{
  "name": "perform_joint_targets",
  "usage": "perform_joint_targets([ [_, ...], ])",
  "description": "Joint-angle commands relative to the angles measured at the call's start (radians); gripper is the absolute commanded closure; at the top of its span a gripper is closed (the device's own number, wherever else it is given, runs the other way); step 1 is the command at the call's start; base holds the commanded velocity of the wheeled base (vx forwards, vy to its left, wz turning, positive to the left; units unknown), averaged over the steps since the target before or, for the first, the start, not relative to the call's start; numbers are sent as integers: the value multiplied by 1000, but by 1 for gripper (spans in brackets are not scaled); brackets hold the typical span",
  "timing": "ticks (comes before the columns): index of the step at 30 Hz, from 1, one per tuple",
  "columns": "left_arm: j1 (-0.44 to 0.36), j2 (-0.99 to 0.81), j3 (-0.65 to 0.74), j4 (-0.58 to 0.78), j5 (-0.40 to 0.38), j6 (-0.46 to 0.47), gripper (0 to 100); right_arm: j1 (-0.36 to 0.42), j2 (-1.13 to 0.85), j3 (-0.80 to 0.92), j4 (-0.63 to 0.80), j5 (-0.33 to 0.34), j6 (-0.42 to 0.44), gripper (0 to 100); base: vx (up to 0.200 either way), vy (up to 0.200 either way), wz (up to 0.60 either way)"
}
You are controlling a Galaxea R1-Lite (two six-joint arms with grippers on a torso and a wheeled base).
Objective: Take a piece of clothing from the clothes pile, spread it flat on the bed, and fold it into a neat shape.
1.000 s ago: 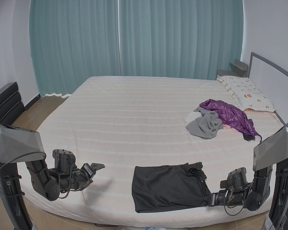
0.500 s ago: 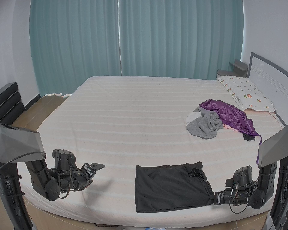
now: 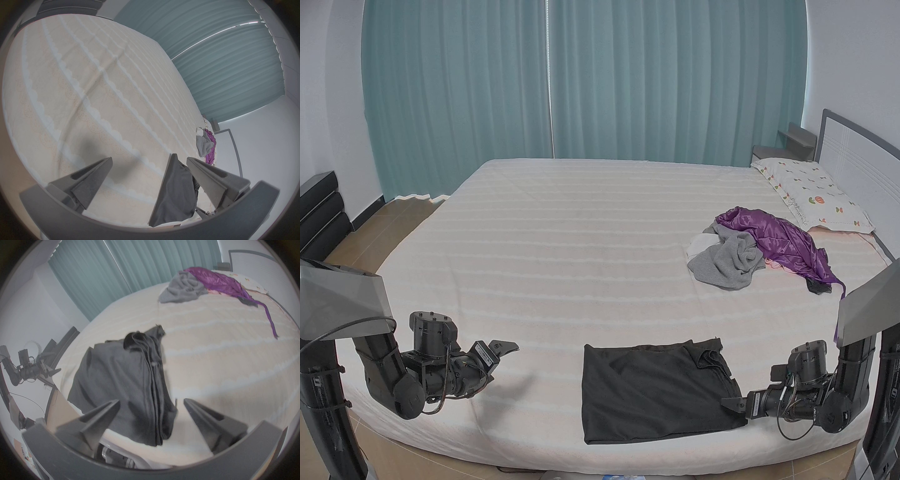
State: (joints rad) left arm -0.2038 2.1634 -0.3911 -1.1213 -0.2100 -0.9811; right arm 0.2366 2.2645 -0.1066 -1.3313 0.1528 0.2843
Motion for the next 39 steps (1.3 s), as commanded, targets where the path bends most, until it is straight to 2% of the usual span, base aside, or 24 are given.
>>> perform_joint_targets([
  [1,0,1,0,0,0,-1,0,12,-11,-28,-19,1,9,0,0,0,0],
  [4,0,1,0,-2,0,1,0,32,-34,-70,-17,-1,32,0,0,0,0],
  [5,0,1,0,0,0,1,0,64,-54,-111,-9,-9,70,0,0,0,0],
  [11,0,1,0,-2,0,1,0,156,-34,-217,24,-21,130,0,0,0,0],
  [17,0,3,0,0,0,1,0,234,-20,-352,178,-35,207,0,0,0,0],
  [18,0,3,0,0,0,1,0,245,3,-410,244,-36,219,0,0,0,0],
  [25,0,3,0,0,0,1,0,239,40,-541,373,-33,247,0,0,0,0],
  [29,0,3,0,-2,0,1,0,211,50,-636,494,-30,247,0,0,0,0],
  [35,0,3,0,-2,0,1,0,188,70,-719,577,-32,247,0,0,0,0],
  [39,0,3,0,0,0,1,0,148,93,-789,620,-65,256,0,0,0,0],
])
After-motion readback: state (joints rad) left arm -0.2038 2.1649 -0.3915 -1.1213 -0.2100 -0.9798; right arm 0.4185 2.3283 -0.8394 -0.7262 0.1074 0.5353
